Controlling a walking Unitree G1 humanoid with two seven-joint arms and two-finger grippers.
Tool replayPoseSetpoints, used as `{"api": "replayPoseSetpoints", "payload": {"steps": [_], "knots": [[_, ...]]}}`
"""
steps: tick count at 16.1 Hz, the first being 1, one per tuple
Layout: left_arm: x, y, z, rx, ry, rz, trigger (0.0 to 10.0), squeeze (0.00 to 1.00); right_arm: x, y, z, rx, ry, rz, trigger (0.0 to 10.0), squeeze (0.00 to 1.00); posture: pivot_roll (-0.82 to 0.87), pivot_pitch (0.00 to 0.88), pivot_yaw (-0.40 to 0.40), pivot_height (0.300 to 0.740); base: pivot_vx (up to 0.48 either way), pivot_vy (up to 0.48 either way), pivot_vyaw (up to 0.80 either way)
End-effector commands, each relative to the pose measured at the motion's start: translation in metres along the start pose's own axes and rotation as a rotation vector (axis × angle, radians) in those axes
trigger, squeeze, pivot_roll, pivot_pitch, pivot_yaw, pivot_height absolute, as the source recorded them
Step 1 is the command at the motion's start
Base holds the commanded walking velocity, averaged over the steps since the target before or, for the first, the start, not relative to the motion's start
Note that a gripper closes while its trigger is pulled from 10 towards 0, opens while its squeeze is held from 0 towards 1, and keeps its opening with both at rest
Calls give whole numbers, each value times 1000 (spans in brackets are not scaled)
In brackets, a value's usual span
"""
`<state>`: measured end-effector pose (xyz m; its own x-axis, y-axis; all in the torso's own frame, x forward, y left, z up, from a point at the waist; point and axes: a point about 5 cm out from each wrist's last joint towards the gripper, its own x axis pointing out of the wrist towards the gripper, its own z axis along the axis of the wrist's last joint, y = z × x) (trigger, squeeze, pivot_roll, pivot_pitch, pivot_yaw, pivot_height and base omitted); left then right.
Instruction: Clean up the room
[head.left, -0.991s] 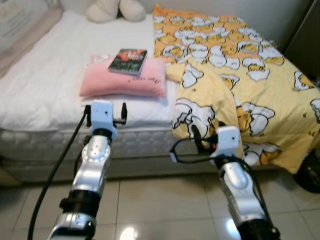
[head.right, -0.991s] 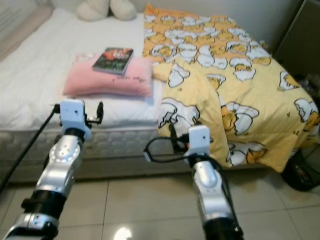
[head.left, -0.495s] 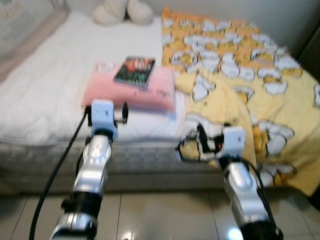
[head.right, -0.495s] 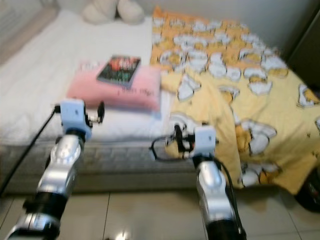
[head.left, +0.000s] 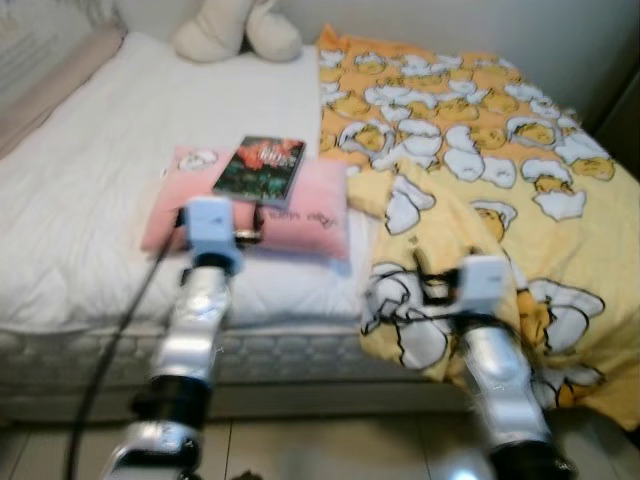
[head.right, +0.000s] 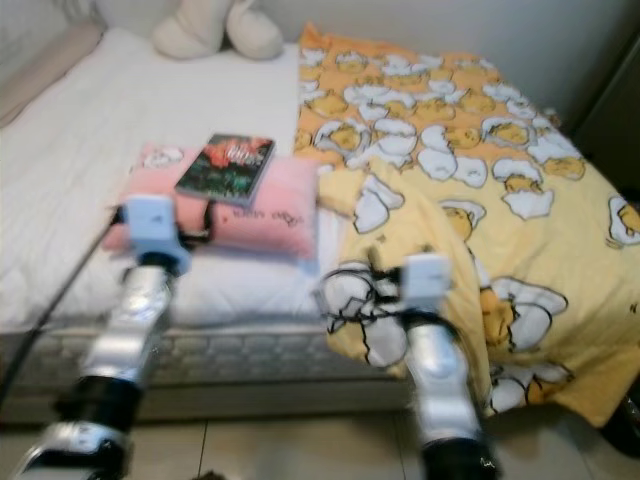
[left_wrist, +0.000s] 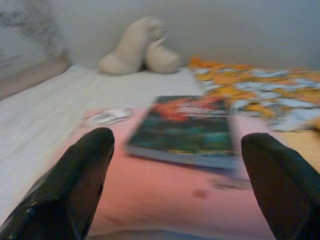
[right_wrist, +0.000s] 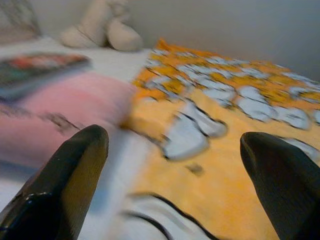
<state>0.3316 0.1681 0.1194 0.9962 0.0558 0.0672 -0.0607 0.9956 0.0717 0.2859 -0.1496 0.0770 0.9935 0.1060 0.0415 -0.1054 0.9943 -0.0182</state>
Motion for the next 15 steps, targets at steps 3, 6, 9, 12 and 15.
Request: {"api": "replayPoseSetpoints", "payload": {"steps": [3, 6, 9, 12, 15], "knots": [[4, -9, 3, -6, 0, -20, 10000, 0, 1, -13, 9, -13, -26, -32, 10000, 0, -21, 0, -22, 740, 442, 0, 0], [5, -8, 5, -6, -5, -13, 10000, 0, 1, -12, 7, -15, -19, -31, 10000, 0, -18, 0, -20, 740, 442, 0, 0], [14, 7, 14, -4, -32, 50, 10000, 0, 0, -12, 6, -15, -12, -28, 10000, 0, -19, 0, -24, 740, 395, 124, 0], [28, 16, 27, 10, -52, 66, 10000, 0, -1, -12, 6, -15, -6, -24, 10000, 0, -18, 0, -26, 740, 92, 433, 0], [47, 2, 36, 22, -5, -14, 10000, 0, -2, -11, 6, -14, -6, -21, 10000, 0, -23, 2, -28, 740, 125, 221, 0]]}}
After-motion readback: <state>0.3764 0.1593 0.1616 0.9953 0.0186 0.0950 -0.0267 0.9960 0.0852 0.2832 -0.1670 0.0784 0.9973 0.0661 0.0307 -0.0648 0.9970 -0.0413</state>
